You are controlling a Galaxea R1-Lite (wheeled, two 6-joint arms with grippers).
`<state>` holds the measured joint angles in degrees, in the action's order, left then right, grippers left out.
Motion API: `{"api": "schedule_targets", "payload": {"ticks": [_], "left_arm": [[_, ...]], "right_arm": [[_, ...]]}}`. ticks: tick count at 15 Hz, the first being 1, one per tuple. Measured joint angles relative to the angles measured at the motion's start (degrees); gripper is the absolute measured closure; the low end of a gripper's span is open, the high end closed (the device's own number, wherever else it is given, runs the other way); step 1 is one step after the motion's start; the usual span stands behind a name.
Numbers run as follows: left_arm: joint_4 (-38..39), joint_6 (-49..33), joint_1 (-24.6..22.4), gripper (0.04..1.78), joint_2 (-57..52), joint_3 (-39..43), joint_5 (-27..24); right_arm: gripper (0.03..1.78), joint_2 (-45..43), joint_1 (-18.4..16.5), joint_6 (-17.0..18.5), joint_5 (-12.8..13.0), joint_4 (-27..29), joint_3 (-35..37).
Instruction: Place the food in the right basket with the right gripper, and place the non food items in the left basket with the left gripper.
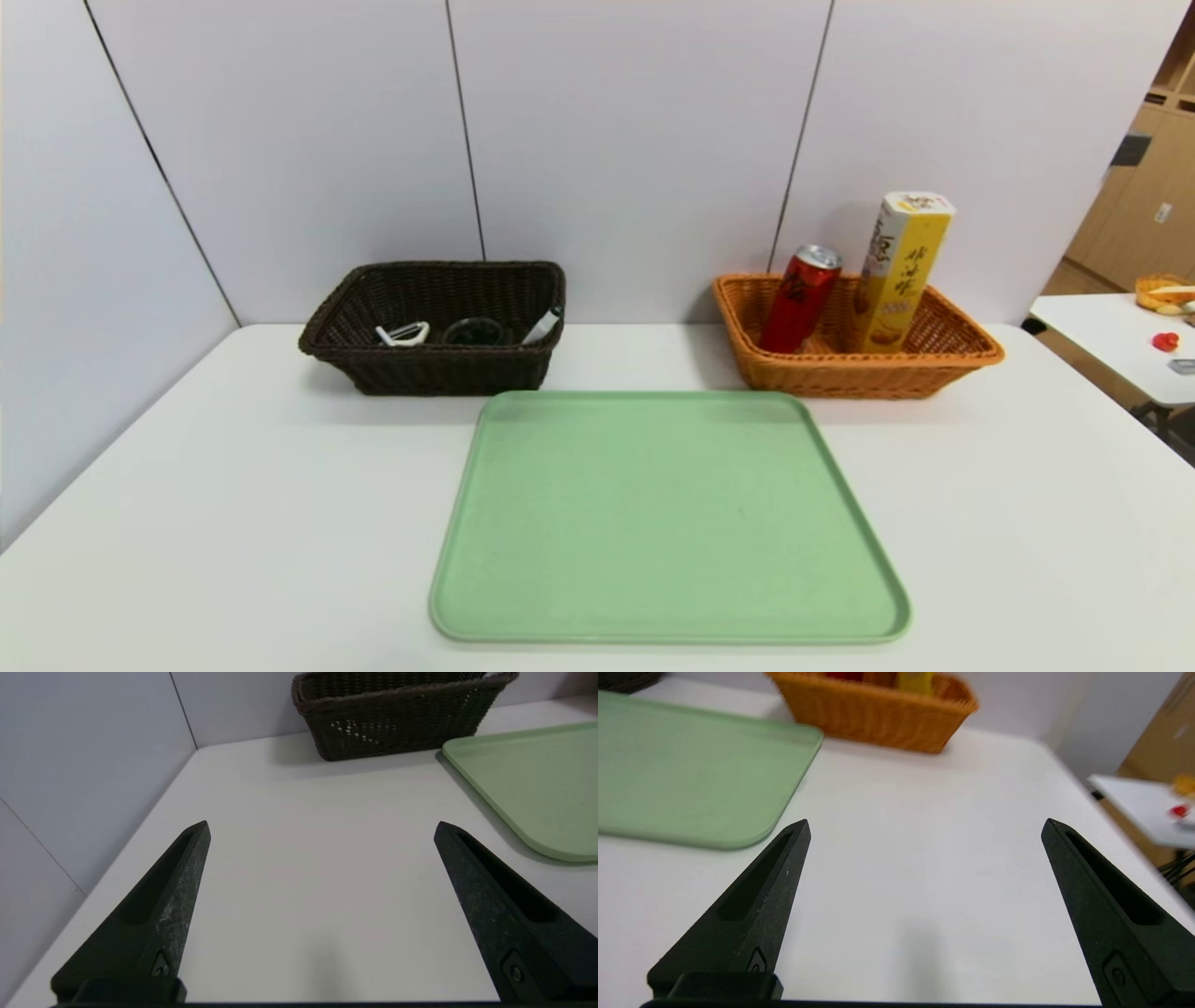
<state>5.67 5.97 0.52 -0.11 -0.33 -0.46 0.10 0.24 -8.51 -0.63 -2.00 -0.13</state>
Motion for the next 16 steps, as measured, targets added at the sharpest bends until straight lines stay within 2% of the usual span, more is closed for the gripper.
{"api": "schedule_targets", "payload": {"ticks": [2,5,7,10,13,16], "left_arm": [[-4.2,-2.6,0.0,0.13,0.0,0.2,-1.0],[-4.3,-4.5,0.0,0.13,0.0,0.3,-0.8],[-4.3,-4.7,0.0,0.13,0.0,0.3,-0.4],[-4.3,-4.7,0.0,0.13,0.0,0.3,-0.3],[-4.3,-4.7,0.0,0.13,0.0,0.3,-0.3],[-4.3,-4.7,0.0,0.13,0.0,0.3,-0.3]], "right_arm": [[0.10,-0.1,0.0,5.0,-1.0,2.0,0.0],[0.10,-0.1,0.0,7.4,-0.7,2.0,0.1],[0.10,-0.2,0.0,7.6,0.2,2.0,0.1],[0.10,-0.2,0.0,7.0,-0.1,1.9,0.1],[0.10,-0.1,0.0,8.8,0.2,1.8,0.1],[0.10,-0.2,0.0,9.0,0.3,1.8,0.1]]}}
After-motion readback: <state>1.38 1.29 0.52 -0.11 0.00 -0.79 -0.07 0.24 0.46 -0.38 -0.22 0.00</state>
